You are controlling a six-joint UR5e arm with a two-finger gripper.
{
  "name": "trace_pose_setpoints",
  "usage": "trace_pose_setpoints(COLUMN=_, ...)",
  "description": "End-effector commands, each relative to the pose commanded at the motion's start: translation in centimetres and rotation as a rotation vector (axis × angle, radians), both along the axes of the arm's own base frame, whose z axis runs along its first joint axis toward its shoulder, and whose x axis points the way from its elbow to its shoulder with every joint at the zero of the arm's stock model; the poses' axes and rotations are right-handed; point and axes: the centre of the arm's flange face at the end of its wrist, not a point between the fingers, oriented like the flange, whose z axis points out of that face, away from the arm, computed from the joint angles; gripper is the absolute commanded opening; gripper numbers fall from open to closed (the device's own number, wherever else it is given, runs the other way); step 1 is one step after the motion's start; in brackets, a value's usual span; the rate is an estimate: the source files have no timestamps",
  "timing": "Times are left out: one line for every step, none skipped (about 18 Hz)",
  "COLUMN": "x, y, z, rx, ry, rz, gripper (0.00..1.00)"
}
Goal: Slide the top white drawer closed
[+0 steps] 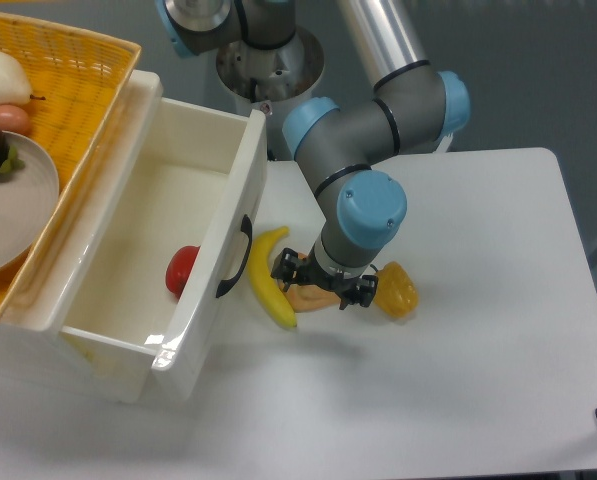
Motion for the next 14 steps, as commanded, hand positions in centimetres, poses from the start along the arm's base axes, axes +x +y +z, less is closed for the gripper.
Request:
trace_pose_setpoints(x=0.3, y=0.1, z=-0.2, rx=-0.003, ry=-0.004, rz=-0.006, gripper=1.00)
trace_pose_setpoints(x=0.6, y=0.2, z=-0.3, rx=-0.003, ry=-0.005, rz=-0.011, gripper=1.00)
trace_pose_setpoints(x=0.7, y=0.3, z=-0.4, rx=-0.005, ry=-0.007, rz=-0.012, gripper=1.00)
trace_pose_setpoints(x=0.8, y=0.3, z=-0.5, rx=-0.004, ry=-0.008, rz=-0.015, gripper=1.00)
trace_pose_setpoints(x=0.9, y=0.4, z=-0.5, rx=0.000, ry=-0.011, rz=-0.016, gripper=1.00)
trace_pose_setpoints(x=0.9, y=0.5, z=-0.5, rx=0.002, ry=-0.013, rz=-0.015, gripper=1.00)
trace_pose_setpoints(x=1.1, y=0.6, z=-0.6, rx=-0.001, ry=-0.014, rz=-0.019, gripper=1.00)
trace_pose_setpoints(x=1.5, y=0.8, z=-0.8, rx=-0.005, ry=-0.016, rz=-0.025, gripper=1.00)
trace_pose_setpoints(x=2.0, y=1.2, z=-0.9, rx=-0.005, ry=-0.016, rz=-0.036, gripper=1.00)
trace_pose_setpoints(x=2.1, y=1.3, z=-0.8, rx=-0.003, ry=-0.015, rz=-0.037, gripper=1.00)
trace_pose_setpoints(x=2.1, y=1.3, z=-0.8, rx=-0.001, ry=-0.016, rz=-0.038, gripper=1.00)
trace_pose_setpoints(x=2.1, y=1.3, z=-0.7, rx=-0.001, ry=-0.016, rz=-0.038, gripper=1.00)
trace_pose_setpoints(x=2.2, y=1.3, z=-0.7, rx=-0.002, ry=-0.017, rz=-0.040, gripper=1.00)
trace_pose_setpoints(x=2.6, y=1.5, z=-0.6, rx=0.000, ry=-0.017, rz=-0.046, gripper=1.00)
